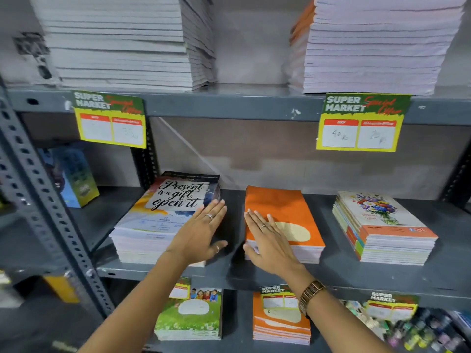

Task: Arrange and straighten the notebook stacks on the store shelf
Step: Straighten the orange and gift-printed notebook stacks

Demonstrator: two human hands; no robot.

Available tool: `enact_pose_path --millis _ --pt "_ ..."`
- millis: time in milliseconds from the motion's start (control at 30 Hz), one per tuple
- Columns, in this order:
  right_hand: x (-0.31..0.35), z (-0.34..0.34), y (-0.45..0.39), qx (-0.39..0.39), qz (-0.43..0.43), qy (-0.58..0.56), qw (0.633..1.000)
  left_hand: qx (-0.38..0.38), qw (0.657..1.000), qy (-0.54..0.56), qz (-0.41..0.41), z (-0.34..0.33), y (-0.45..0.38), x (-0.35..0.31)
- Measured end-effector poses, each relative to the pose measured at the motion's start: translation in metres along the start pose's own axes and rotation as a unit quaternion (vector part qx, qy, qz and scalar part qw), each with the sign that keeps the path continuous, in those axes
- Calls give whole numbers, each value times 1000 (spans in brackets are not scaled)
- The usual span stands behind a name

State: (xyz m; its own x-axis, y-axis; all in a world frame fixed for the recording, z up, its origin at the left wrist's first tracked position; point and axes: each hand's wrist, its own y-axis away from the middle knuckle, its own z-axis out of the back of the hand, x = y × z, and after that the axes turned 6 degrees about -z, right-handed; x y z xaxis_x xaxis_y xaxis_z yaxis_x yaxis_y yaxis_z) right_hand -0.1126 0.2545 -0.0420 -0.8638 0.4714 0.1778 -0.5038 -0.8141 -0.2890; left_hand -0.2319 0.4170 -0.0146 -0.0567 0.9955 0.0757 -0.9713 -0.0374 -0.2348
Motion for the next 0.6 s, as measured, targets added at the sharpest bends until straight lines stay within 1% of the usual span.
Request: enact_pose_path --millis 133,233,333,467,600 --pt "30 -2 -10 7 11 -12 1000 18 999 -6 42 12 24 30" --pt "50 -6 -18 17 25 -7 1000 26 997 9 69 13 44 53" --pt "70 -12 -27 37 37 -6 999 52 994 20 91 12 62 70" --pt "96 -16 -43 77 38 -17 996 67 988 45 131 5 79 95" --pt "117 -16 -58 106 32 -12 994 90 985 41 142 0 88 113"
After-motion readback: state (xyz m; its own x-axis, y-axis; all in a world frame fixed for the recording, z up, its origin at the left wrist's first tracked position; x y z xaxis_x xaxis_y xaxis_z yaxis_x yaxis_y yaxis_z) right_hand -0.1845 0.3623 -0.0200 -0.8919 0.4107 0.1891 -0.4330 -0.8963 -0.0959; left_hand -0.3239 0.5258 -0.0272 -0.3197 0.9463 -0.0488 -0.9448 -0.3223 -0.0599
